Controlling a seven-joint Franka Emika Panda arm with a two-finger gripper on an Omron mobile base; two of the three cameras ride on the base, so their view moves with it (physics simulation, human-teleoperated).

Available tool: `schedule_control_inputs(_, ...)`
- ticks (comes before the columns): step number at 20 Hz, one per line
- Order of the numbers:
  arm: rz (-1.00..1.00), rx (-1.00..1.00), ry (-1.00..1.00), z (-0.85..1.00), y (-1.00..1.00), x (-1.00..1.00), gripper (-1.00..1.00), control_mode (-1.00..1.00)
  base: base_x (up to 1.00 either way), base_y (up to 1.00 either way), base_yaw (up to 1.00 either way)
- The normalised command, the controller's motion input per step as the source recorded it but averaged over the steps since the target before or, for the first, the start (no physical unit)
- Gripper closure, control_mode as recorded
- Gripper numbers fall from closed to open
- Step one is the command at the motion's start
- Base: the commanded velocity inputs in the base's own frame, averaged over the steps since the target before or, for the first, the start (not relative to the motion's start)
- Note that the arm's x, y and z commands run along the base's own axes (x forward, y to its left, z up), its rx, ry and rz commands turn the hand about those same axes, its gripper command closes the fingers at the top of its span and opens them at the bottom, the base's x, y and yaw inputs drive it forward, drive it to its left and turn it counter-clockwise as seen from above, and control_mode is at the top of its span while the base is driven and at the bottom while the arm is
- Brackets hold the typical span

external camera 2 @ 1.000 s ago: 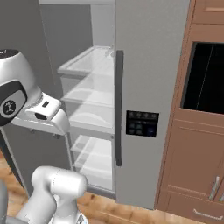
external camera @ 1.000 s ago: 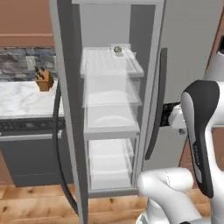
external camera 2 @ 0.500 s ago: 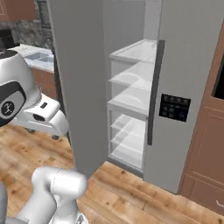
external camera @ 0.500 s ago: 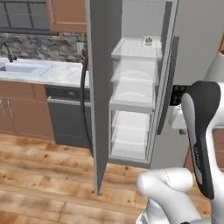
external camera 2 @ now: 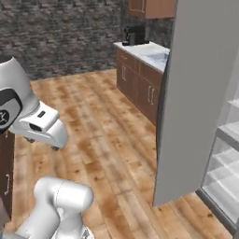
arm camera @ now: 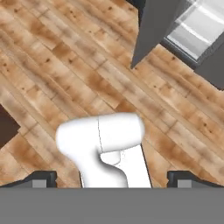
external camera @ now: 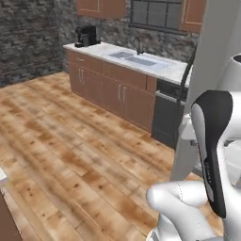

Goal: Place two dumplings into each of the tupperware containers and then place the containers in the fridge.

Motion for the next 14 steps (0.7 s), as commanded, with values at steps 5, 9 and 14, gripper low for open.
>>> schedule_control_inputs(5,0.0,0.0,0.0,0.0,0.0,0.0,-1.0,1.0,0.0,0.47,0.91)
schedule_control_inputs(9,0.0,0.0,0.0,0.0,0.0,0.0,-1.0,1.0,0.0,0.41,0.95)
schedule_control_inputs(14,0.0,0.0,0.0,0.0,0.0,0.0,-1.0,1.0,0.14,0.94,0.62)
